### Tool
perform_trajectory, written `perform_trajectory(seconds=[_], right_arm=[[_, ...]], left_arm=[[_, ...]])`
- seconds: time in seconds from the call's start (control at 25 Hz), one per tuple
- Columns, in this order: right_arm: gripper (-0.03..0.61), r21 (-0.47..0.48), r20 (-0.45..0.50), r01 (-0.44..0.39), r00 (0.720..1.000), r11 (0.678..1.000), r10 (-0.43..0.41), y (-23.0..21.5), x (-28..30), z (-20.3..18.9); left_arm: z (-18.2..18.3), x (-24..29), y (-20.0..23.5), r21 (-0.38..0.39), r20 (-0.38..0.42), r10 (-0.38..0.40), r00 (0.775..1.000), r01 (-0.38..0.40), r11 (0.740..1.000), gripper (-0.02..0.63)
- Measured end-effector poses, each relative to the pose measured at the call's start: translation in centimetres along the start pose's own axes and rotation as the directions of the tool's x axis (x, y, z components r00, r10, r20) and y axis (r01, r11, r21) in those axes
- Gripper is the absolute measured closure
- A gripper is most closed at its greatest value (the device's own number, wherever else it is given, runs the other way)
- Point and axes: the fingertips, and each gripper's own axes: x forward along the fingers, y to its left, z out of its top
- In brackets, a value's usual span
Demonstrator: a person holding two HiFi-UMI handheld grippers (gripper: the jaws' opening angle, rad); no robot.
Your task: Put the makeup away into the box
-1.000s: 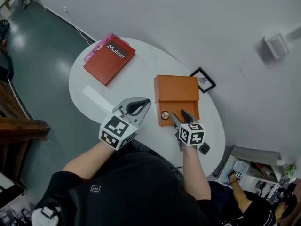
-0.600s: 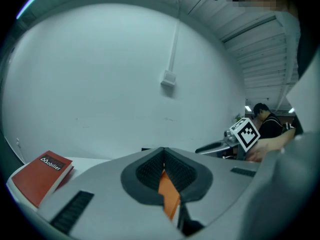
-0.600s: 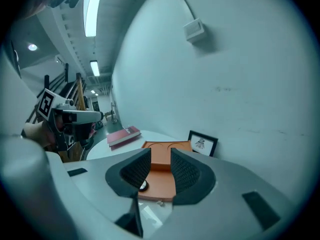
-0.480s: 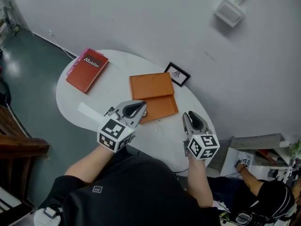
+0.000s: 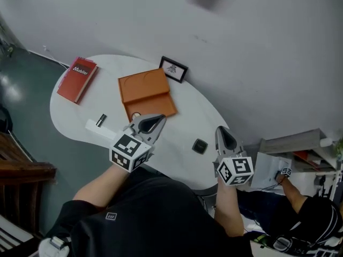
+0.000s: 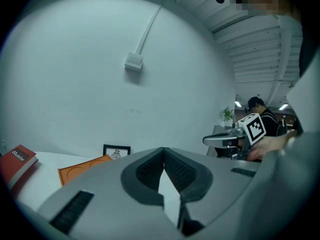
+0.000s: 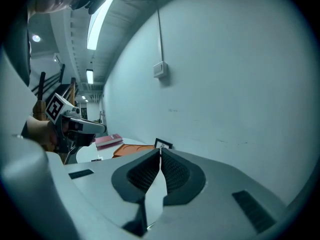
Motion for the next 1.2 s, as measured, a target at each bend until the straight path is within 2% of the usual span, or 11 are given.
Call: perform_trajectory(seconds=[0.32, 0.44, 0.6, 0.64, 0.72, 0.8, 1.2], right_arm=[[0.537, 0.111, -0.001, 0.048, 0.999, 0.993, -0.048, -2.5, -3.2, -3.4], [0.536, 0.151, -0.004, 0.078, 0.997, 0.985, -0.078, -2.5, -3.5, -3.9], [0.534, 0.155, -0.037, 0.069, 0.997, 0.985, -0.064, -1.1, -3.3, -4.7], [0.524, 0.165, -0.049, 0.074, 0.997, 0.984, -0.067, -0.9, -3.4, -5.3], [0.447, 0.198, -0.074, 0.096, 0.994, 0.976, -0.083, -0.8, -3.4, -6.5], [0.415, 0.23, -0.107, 0.116, 0.99, 0.966, -0.093, -0.8, -3.2, -8.1], [0.377, 0.258, -0.244, 0.141, 0.967, 0.956, -0.077, -0.6, -0.8, -14.7]], left_arm=[[-0.3, 3.2, -4.3, 0.038, -0.049, -0.079, 0.996, 0.081, 0.996, 0.601], [-0.7, 3.9, -4.6, 0.027, -0.065, -0.111, 0.992, 0.113, 0.993, 0.601], [-1.1, 4.6, -4.8, 0.003, -0.073, -0.152, 0.986, 0.152, 0.988, 0.601], [-1.3, 4.7, -5.0, -0.003, -0.076, -0.165, 0.983, 0.165, 0.986, 0.601], [-1.8, 4.8, -5.5, -0.004, -0.096, -0.19, 0.977, 0.19, 0.982, 0.601], [-2.6, 5.0, -5.6, -0.011, -0.123, -0.206, 0.971, 0.207, 0.978, 0.601], [-6.6, 6.2, -5.8, -0.046, -0.217, -0.248, 0.944, 0.244, 0.969, 0.601]])
